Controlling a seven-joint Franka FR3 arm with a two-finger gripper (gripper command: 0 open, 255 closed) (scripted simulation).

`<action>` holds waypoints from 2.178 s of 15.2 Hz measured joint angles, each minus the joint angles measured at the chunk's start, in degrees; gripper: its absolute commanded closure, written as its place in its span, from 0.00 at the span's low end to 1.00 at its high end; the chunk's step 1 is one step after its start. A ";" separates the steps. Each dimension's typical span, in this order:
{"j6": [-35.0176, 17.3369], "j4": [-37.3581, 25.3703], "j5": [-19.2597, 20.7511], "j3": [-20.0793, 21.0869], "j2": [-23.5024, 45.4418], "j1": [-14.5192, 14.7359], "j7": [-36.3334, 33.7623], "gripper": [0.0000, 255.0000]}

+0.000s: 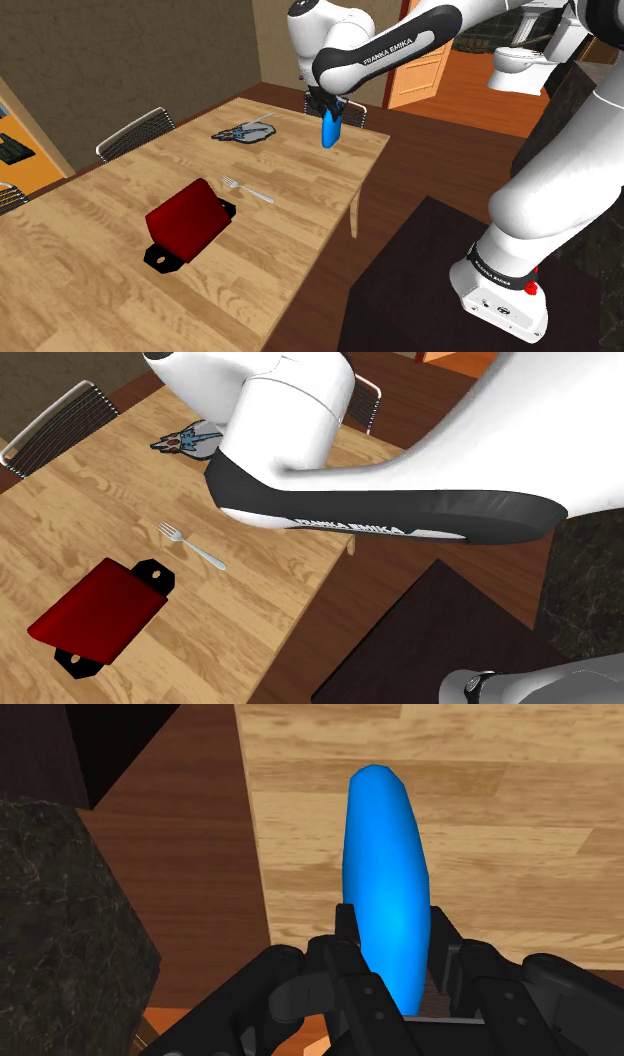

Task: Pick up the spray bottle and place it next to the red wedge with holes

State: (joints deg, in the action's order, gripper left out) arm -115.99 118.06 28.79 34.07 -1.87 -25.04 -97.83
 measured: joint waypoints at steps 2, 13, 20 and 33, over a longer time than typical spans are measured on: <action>1.16 -1.08 -0.53 0.00 -0.34 0.02 0.80 1.00; 7.89 -7.07 -3.21 -0.14 -2.53 0.13 5.09 1.00; 12.74 -12.14 -4.01 -0.08 -2.81 0.21 7.36 1.00; 21.81 -21.59 -3.81 1.98 -1.34 1.72 7.57 1.00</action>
State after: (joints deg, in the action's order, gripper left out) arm -94.18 96.47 24.98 36.05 -3.21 -23.32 -90.26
